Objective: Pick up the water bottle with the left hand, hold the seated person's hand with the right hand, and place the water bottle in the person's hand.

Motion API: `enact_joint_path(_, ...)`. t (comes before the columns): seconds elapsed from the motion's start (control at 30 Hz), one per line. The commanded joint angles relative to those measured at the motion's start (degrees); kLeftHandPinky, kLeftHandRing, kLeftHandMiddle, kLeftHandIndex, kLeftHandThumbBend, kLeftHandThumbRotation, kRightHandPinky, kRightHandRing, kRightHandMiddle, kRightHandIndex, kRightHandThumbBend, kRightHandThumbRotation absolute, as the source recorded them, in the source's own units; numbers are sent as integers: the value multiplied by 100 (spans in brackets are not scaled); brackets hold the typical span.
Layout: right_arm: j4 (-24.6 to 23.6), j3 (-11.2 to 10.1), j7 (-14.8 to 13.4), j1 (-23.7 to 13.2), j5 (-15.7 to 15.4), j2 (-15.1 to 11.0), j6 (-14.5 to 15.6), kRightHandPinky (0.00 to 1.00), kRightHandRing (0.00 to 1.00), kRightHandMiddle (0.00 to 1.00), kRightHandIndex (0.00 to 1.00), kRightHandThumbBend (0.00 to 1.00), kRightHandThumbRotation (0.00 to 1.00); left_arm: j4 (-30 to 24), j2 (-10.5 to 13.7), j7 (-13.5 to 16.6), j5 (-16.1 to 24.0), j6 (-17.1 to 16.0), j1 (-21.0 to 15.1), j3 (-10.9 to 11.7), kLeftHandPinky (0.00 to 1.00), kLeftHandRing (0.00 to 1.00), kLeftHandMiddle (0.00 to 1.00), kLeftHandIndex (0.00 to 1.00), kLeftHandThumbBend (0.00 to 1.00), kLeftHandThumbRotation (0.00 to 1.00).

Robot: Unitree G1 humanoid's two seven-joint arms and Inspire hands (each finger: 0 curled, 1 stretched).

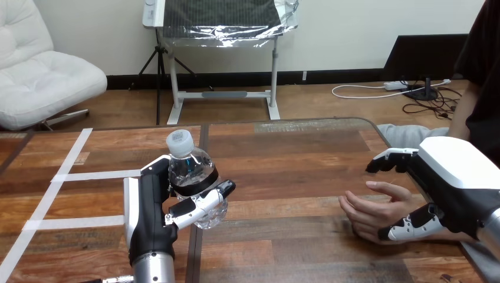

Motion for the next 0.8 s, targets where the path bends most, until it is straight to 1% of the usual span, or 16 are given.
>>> enact_joint_path(0.0, -17, -51, 18, -449, -115, -242, 57, 74, 80, 80, 76, 85, 0, -387, -73, -3, 42, -160, -282, -70, 37, 41, 45, 43, 70, 0)
enact_joint_path(0.2, 89, -52, -46, -463, -191, -243, 55, 76, 80, 81, 77, 85, 0, -349, -56, -20, 9, -210, -291, -54, 37, 41, 45, 43, 70, 0)
enact_joint_path(0.33, 93, -47, -12, -470, -261, -246, 127, 77, 81, 81, 77, 84, 0, -310, -33, -8, 25, -280, -299, -52, 37, 41, 45, 43, 70, 0)
enact_joint_path(0.53, 131, -40, -19, -487, -331, -228, 214, 79, 82, 82, 78, 84, 0, -297, -28, -13, 19, -295, -301, -46, 37, 41, 45, 43, 71, 0)
enact_joint_path(0.7, 173, -32, -51, -502, -374, -207, 273, 77, 82, 82, 79, 84, 0, -287, -26, -21, 10, -322, -300, -41, 37, 41, 45, 43, 71, 0)
enact_joint_path(0.77, 182, -29, -25, -515, -378, -187, 340, 77, 82, 82, 79, 84, 0, -291, -29, -27, 4, -321, -296, -40, 37, 41, 45, 43, 71, 0)
